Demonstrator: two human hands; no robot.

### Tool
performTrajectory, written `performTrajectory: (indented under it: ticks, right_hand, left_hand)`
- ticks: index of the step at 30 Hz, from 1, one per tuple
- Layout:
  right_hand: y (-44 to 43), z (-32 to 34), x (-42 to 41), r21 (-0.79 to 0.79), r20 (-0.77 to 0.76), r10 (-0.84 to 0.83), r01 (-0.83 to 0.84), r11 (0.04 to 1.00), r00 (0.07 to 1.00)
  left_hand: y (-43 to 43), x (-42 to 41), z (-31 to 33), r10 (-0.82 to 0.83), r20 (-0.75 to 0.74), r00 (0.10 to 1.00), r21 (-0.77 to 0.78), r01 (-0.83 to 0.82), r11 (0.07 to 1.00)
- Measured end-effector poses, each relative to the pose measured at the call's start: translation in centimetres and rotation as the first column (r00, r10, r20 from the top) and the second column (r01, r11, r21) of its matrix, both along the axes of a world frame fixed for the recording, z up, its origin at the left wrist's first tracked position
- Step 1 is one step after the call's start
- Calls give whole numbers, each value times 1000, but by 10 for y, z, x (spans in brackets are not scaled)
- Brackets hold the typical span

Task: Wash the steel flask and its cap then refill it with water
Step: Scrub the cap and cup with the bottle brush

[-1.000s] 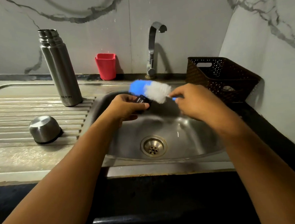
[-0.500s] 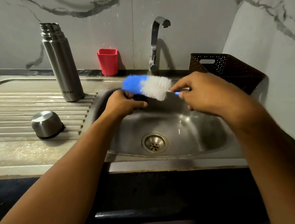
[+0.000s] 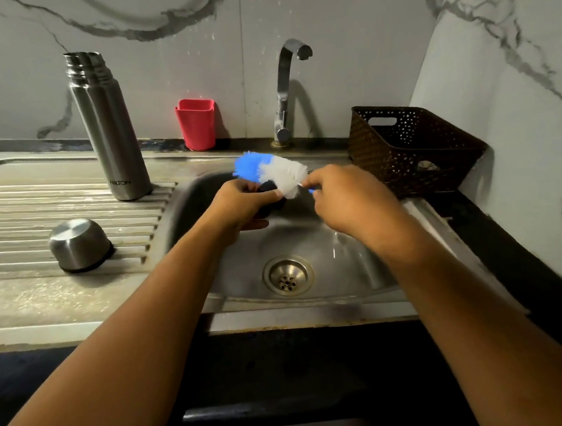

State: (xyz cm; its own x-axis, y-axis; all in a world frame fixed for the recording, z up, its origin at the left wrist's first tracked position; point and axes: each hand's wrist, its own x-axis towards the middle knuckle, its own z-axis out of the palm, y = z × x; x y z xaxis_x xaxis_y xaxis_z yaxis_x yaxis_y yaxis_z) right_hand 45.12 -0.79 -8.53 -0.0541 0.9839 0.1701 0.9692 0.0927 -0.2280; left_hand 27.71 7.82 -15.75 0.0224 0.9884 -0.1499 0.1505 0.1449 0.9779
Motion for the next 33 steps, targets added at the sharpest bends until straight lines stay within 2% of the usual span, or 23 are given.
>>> performTrajectory:
  ticks: [3,6,10,12,16,18,20,23,28,33]
  right_hand:
    - [-1,7,14,14,-119,-37,39,999,992]
    - [-13,15,25,13,-158,-8,11,1000,987]
    - [0,-10,0,43,-104,-1,5,999,995]
    - [13,-20,1,20,-196,-27,31,999,980]
    - [9,-23,27,-39,-348,-28,15,999,937]
    - [3,-26,28,-36,-380,-19,6,999,925]
    - [9,-32,22,-4,-381,4,-6,1000,925]
    - [17,-36,17,-54,-382,-11,-10,998,924]
    - [6,-18,34,43,-393,9,8,999,919]
    - [26,-25,14,147,-277,40,2,989,960]
  left_hand:
    - [0,-11,2,65,198,978,-66,-52,996]
    - [4,-21,3,176,348,921,-150,-131,980]
    - [-2,-5,7,121,434,893,-282,7,959]
    - [-3,-5,8,107,482,869,-301,50,952]
    - [1,-22,11,186,595,782,-294,-3,956]
    - [2,-20,12,194,611,767,-307,4,952]
    - [-2,-11,13,130,607,784,-307,80,948]
    - [-8,-5,15,48,588,807,-276,144,950]
    - [2,-16,12,146,541,828,-250,-7,968]
    - [-2,-2,6,100,440,892,-233,6,972]
